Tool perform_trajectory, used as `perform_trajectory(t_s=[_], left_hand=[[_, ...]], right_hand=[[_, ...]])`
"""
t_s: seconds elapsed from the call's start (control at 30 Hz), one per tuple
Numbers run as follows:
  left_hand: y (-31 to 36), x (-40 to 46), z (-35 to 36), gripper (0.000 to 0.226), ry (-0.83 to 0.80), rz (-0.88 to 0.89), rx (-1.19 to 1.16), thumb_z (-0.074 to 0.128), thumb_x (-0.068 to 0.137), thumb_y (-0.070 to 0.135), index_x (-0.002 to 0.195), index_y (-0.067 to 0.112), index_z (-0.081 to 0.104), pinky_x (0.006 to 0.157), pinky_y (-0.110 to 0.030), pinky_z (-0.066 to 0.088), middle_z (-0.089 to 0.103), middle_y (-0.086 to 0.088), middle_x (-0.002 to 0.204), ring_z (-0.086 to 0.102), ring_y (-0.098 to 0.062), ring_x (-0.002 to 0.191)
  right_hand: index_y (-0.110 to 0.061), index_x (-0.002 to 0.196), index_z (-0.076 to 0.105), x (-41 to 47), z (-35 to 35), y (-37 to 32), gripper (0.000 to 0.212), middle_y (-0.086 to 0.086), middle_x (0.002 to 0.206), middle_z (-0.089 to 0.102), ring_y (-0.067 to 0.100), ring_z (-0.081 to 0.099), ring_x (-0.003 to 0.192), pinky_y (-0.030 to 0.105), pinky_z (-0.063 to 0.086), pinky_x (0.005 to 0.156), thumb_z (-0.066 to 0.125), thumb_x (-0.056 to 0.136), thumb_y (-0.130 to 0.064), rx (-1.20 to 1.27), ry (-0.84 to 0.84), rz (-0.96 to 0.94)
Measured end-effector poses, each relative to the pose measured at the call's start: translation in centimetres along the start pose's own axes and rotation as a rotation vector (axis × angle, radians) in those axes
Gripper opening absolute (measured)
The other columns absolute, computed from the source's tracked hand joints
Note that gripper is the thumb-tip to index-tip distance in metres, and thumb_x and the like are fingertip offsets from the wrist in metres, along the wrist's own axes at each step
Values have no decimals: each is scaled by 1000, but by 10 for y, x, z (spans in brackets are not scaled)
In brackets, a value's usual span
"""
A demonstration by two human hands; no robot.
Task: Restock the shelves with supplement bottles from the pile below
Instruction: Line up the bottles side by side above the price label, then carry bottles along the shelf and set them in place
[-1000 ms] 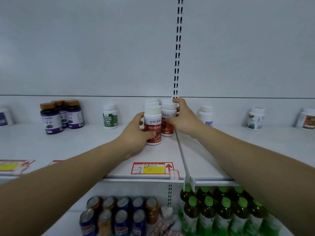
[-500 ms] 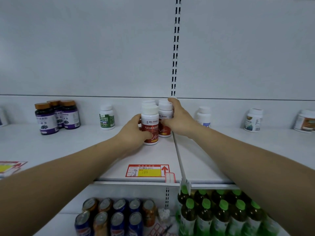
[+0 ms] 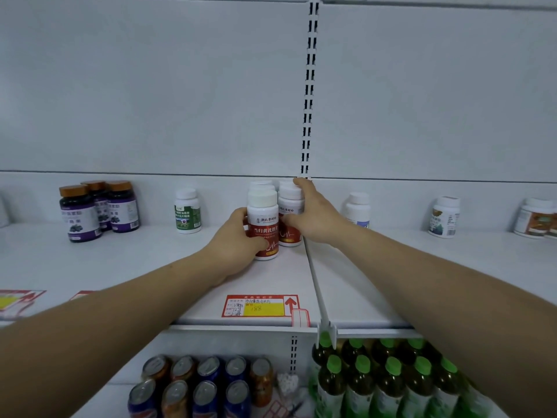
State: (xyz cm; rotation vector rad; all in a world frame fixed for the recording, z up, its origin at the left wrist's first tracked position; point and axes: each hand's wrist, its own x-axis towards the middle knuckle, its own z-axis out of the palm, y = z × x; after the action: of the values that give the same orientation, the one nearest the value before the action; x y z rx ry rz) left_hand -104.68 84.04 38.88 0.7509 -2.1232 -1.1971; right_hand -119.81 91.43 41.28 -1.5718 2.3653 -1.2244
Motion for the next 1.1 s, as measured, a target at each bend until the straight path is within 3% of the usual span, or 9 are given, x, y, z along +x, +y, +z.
perform_trajectory(t_s=[0.2, 0.3, 0.47, 0.63, 0.83, 0.97, 1.1], left_hand=[[-2, 3, -1, 68, -6, -14, 16, 67, 84, 8, 141, 21, 33, 91, -26, 38, 46, 1, 139, 47, -10, 106], [-3, 6, -6, 75, -36, -39, 66, 70, 82, 14, 143, 25, 29, 99, -33, 39, 40, 0, 145, 48, -18, 121], [7, 4, -30, 84, -72, -91, 283, 71, 81, 33, 148, 30, 21, 106, -40, 35, 29, 0, 153, 36, -23, 135], [13, -24, -71, 73, -63, -90, 531, 64, 85, 43, 146, 31, 26, 101, -28, 31, 30, 1, 153, 37, -21, 134], [-10, -86, -149, 69, 32, -173, 738, 60, 87, 46, 146, 29, 28, 105, -29, 29, 28, 3, 154, 36, -19, 134], [-44, -150, -223, 68, 125, -258, 779, 59, 87, 45, 146, 27, 29, 105, -27, 29, 28, 4, 154, 35, -18, 135], [-94, -228, -303, 67, 196, -397, 812, 59, 88, 45, 146, 28, 29, 107, -29, 29, 30, 2, 153, 35, -19, 135]], right_hand=[[-23, 150, 19, 2, -3, -2, 78, 9, 141, 38, 25, 46, 123, 24, 35, 88, 66, 87, -22, -33, -6, 43], [-23, 150, 21, 3, -12, -6, 75, 9, 145, 34, 25, 43, 127, 24, 35, 88, 63, 88, -24, -110, -23, 43], [-22, 150, 24, 11, -41, -29, 70, 6, 155, 24, 24, 32, 138, 27, 31, 102, 59, 90, -26, -262, -61, -2], [-21, 149, 28, 25, -44, -81, 65, 6, 155, 27, 25, 31, 139, 31, 30, 105, 56, 92, -39, -416, -111, -168], [-22, 148, 29, 16, 45, -172, 65, 6, 153, 30, 26, 32, 137, 33, 29, 107, 52, 92, -46, -465, -261, -419], [-19, 142, 37, -3, 132, -247, 60, 8, 145, 41, 27, 44, 126, 33, 38, 94, 53, 91, -46, -453, -363, -573], [-21, 148, 30, -36, 219, -337, 65, 7, 151, 34, 27, 37, 134, 35, 34, 104, 51, 92, -48, -397, -442, -694]])
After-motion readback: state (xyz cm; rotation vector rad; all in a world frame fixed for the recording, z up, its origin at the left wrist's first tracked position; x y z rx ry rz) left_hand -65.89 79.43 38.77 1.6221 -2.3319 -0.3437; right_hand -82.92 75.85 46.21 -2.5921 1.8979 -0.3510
